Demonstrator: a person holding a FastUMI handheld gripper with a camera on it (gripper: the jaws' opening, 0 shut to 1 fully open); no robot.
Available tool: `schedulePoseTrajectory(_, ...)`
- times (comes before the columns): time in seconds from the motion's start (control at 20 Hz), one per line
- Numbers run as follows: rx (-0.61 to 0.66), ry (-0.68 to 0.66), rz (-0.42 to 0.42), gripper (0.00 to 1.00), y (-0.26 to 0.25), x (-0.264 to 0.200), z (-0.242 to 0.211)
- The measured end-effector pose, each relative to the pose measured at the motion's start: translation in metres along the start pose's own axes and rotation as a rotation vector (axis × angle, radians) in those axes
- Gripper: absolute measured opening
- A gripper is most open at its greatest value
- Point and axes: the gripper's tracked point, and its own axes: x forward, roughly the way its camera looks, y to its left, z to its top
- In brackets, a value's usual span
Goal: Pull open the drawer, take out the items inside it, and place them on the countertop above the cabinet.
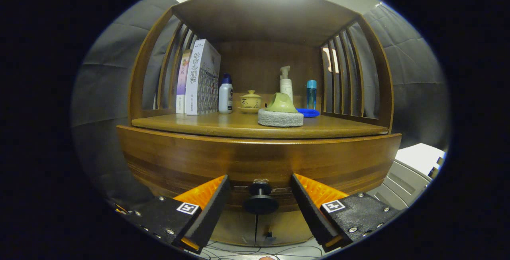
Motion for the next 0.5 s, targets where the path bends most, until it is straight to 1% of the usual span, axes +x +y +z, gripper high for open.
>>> schedulePoseTrajectory(0.5,0.006,0.011,0.000,0.96,0.000,0.026,0.003)
